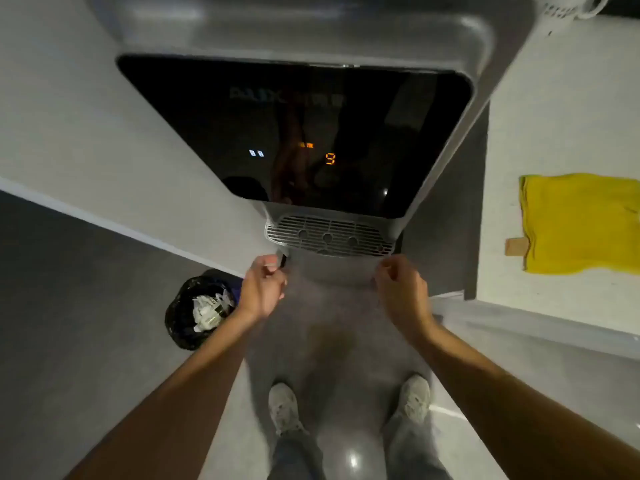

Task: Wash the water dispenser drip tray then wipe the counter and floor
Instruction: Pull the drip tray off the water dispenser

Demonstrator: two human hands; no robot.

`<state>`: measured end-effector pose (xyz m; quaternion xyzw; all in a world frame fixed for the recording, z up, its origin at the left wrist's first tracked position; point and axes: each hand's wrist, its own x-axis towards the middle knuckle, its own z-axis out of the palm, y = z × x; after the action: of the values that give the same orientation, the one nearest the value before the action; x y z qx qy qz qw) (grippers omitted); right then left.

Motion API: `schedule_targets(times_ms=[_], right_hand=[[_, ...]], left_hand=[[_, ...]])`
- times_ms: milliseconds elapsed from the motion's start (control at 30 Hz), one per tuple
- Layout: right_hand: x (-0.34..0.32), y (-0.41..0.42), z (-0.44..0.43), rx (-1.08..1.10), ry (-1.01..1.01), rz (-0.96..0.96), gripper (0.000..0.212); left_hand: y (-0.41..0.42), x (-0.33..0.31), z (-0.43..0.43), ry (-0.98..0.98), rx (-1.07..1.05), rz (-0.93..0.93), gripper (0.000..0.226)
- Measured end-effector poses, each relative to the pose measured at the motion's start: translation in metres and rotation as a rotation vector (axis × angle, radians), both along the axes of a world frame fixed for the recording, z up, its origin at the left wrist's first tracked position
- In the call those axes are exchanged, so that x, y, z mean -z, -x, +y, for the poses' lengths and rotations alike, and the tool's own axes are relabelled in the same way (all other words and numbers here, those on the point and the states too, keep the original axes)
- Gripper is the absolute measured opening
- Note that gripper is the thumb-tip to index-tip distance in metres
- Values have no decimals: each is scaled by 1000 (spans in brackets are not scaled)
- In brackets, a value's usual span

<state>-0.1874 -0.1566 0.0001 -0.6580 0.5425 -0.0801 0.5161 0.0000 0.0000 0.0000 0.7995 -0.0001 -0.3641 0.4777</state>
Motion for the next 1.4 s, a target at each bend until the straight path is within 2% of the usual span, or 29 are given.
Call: schedule_targets(times_ms=[133,200,233,267,367,467,567,767,1033,1133,1233,1400], right_hand=[[53,-29,-22,171,-127,113,51],[75,-39,-31,237,-259,112,69],[85,-41,-34,250,-316,100,70],[92,-44,-35,242,-358,80,67],[103,-48,-35,233,-350,27,58],[105,-51,-27,315,-301,-21,49],[98,-53,-11,436,-363,-121,35],[74,-29,26,454,-441,-190,19],[-16,30,91,454,-498,-244,26],[-58,60,110,501,-490,-288,33],[-100,93,128,573,-449,-343,28],[-159,159,145,719,-388,-455,17]], left_hand=[[-51,44,-17,-41,-76,-29,38],[-66,63,-27,8,-54,28,14],[-70,72,-31,12,-14,21,16],[-71,73,-33,-34,101,-57,17],[-73,86,-38,13,22,18,9],[-70,86,-37,69,-42,68,18],[-62,80,-31,132,-173,156,23],[-38,67,14,98,-190,157,28],[6,-20,95,102,-131,172,17],[26,-63,112,120,-139,178,25],[49,-105,120,135,-107,180,34],[95,-168,114,196,5,160,33]])
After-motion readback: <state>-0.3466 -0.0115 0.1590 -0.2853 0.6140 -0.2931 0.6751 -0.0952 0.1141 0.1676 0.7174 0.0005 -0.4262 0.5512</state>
